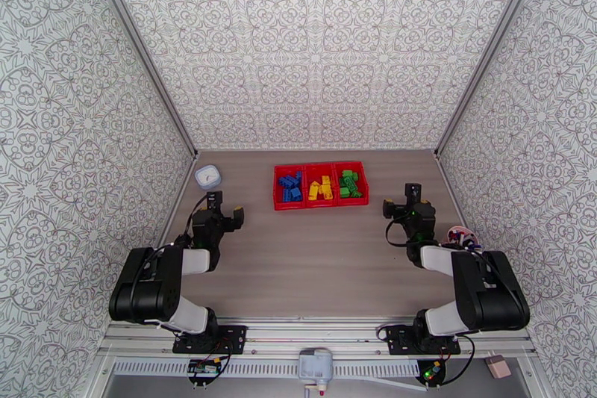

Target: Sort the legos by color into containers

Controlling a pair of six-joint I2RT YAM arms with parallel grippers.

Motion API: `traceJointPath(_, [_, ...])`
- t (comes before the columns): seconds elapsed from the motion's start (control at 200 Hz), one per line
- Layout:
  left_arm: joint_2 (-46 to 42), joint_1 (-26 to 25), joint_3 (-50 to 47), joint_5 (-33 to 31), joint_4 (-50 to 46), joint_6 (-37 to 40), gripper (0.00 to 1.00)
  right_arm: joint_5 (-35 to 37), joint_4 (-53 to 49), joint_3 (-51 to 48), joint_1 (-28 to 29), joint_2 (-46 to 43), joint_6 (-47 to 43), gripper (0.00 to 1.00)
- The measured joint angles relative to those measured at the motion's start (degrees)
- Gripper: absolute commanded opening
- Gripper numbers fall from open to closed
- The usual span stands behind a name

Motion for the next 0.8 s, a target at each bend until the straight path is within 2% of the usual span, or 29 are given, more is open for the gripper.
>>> traceJointPath(0.8, [0.0, -0.1, 0.3, -0.5, 0.0, -0.9, 1.0, -1.0, 2.3, -0.7, 0.0, 0.7, 0.0, 1.0])
